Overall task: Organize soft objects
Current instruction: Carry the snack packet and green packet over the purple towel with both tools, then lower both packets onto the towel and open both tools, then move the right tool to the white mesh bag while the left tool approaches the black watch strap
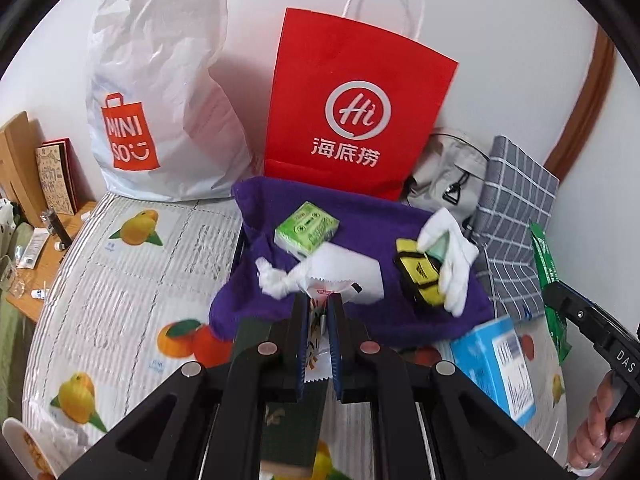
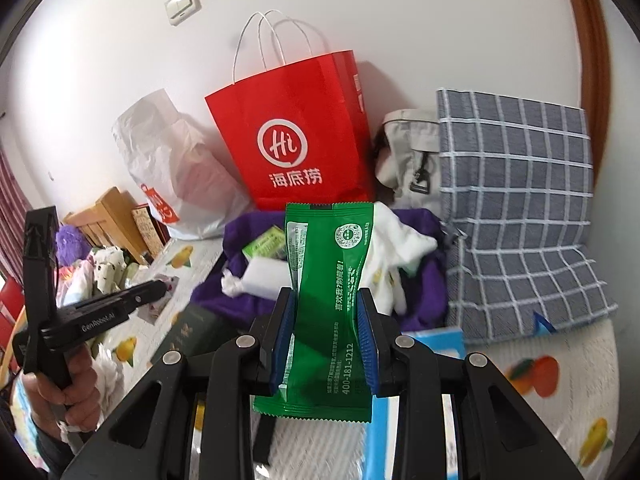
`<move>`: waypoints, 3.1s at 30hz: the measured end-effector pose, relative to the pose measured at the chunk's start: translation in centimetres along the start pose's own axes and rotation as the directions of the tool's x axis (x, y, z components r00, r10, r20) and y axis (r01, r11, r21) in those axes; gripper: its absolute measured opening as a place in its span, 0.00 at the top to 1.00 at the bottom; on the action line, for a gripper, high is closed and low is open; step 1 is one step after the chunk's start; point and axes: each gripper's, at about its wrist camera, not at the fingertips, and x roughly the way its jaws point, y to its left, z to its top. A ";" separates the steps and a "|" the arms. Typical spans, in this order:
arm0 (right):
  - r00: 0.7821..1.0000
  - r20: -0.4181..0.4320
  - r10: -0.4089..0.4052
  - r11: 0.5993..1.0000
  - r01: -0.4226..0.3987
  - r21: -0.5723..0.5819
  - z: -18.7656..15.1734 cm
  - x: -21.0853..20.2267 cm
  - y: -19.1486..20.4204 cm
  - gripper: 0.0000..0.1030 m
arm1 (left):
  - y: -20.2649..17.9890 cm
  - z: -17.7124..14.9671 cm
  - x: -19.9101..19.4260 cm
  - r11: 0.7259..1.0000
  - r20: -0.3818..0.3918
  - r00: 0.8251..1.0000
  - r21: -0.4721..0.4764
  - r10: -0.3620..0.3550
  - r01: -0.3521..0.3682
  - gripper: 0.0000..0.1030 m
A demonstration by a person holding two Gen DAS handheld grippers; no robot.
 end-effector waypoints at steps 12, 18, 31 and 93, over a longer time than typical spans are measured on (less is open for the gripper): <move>0.998 -0.051 0.036 0.998 -0.038 -0.042 3.9 7.8 0.6 0.70 | 1.8 2.7 6.6 0.998 -0.067 0.997 -0.040 0.037 -0.040 0.90; 0.991 -0.133 0.029 0.999 -0.033 -0.026 3.5 12.4 -0.2 0.70 | 2.6 3.2 9.4 0.997 -0.090 0.995 -0.063 0.042 -0.048 0.90; 0.971 -0.241 0.003 0.998 -0.017 -0.056 2.2 17.1 -0.3 0.67 | 3.5 2.6 12.6 0.995 -0.153 0.988 -0.102 -0.015 0.000 0.89; 0.961 -0.250 -0.122 0.989 0.095 -0.116 -22.1 -1.2 0.4 0.14 | -0.6 -14.5 -5.7 0.999 -0.104 0.994 -0.008 -0.043 0.042 0.33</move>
